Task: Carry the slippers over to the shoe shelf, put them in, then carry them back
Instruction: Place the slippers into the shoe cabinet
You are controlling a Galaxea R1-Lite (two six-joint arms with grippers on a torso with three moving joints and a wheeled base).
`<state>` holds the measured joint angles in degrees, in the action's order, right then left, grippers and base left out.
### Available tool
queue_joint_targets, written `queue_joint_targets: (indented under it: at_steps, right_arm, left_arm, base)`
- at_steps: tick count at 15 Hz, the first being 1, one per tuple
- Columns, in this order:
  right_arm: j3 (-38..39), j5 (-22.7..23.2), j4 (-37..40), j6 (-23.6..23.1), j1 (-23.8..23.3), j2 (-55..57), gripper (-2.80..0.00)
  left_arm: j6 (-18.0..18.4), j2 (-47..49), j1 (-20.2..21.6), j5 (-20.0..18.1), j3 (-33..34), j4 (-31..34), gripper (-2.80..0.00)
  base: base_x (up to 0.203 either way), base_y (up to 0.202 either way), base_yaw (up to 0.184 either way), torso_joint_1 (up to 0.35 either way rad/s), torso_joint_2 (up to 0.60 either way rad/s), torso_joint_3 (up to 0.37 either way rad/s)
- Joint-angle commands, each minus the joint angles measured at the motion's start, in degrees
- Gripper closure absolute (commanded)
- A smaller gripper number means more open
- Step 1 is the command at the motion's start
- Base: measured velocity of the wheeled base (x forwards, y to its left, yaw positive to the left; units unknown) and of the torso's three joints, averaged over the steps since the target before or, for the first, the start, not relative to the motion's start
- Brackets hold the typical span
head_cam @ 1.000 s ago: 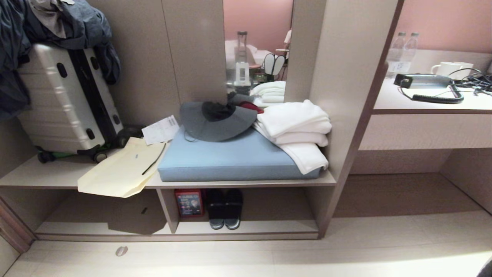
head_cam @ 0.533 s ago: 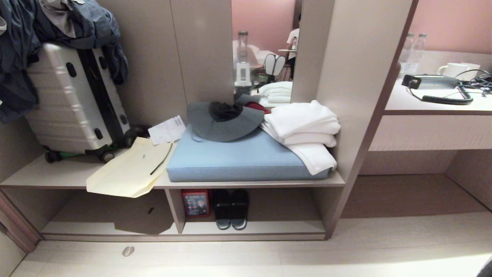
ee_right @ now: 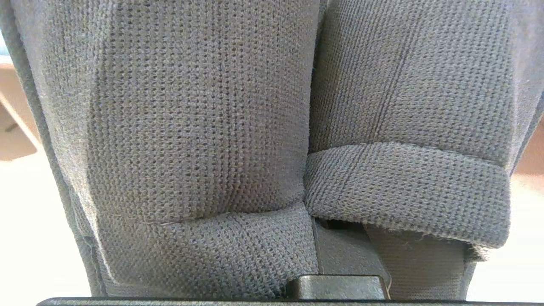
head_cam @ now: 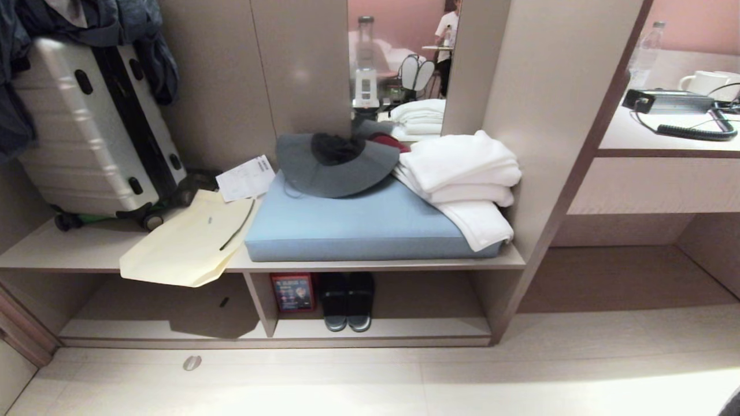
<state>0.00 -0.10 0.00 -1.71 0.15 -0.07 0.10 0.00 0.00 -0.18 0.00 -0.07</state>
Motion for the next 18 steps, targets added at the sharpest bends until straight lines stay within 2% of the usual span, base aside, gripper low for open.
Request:
queue_joint_targets:
  at_steps: [1, 18]
  right_arm:
    - [0.1, 0.0, 0.0, -0.1, 0.0, 0.0, 0.0]
    - [0.0, -0.2, 0.1, -0.1, 0.0, 0.0, 0.0]
  left_arm:
    - [0.0, 0.0, 0.0, 0.0, 0.0, 0.0, 0.0]
    - [0.0, 0.0, 0.0, 0.0, 0.0, 0.0, 0.0]
  base:
    - [0.0, 0.0, 0.0, 0.002, 0.0, -0.197]
    - [0.0, 0.0, 0.0, 0.004, 0.0, -0.198]
